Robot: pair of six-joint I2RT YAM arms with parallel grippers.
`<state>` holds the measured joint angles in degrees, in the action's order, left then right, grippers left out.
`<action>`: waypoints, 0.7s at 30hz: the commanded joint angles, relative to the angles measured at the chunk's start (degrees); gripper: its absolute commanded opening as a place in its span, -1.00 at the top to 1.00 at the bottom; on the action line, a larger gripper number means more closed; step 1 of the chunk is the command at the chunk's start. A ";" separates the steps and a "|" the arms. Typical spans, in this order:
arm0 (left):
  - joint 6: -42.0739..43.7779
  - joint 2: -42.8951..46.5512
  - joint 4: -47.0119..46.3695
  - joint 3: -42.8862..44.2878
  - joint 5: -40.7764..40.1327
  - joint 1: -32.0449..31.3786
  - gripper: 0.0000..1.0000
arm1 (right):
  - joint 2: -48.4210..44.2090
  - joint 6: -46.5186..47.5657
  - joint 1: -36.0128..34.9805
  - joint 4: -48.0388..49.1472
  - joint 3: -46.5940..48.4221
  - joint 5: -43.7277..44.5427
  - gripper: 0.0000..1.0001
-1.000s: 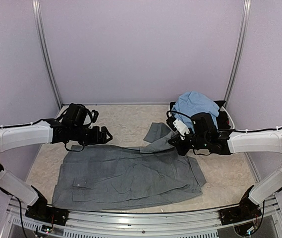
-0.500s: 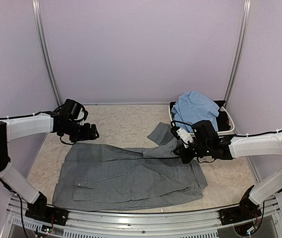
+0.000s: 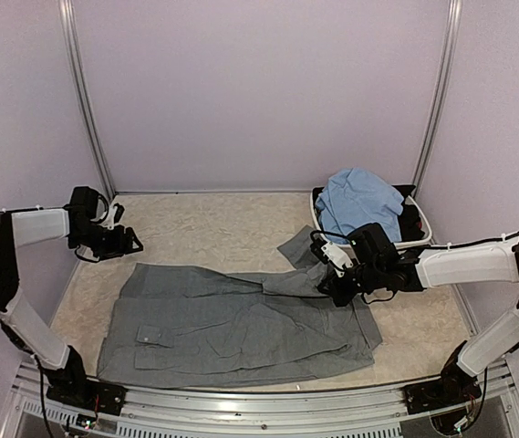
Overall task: Fold and stack the long sleeve shirts
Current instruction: Pick up the 1/3-folded shirt from the center of the board.
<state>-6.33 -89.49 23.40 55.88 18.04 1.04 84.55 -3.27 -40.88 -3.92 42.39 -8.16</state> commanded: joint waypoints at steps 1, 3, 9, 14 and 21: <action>9.70 -3.67 2.16 1.56 11.86 5.87 -0.42 | 0.53 -0.64 -0.38 -0.36 0.70 -2.59 1.00; 12.18 -3.72 1.23 0.83 11.22 6.91 -0.41 | 0.66 -0.45 -0.40 -0.33 0.75 -2.82 1.00; 14.07 -6.37 0.22 0.58 14.28 9.08 -0.33 | 0.75 -0.55 -0.20 -0.83 0.54 -3.58 1.00; 14.10 -8.09 -0.20 0.27 14.59 9.07 -0.32 | -0.79 -2.19 0.03 1.71 -3.05 -4.47 1.00; 14.95 -11.72 0.56 1.70 18.28 8.92 -0.28 | -2.11 -4.02 0.64 0.86 -4.45 -4.92 1.00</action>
<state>7.01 -99.07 23.81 56.31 32.99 9.67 84.53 -5.48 -40.75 -3.01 39.18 -11.86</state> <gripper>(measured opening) 0.642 0.005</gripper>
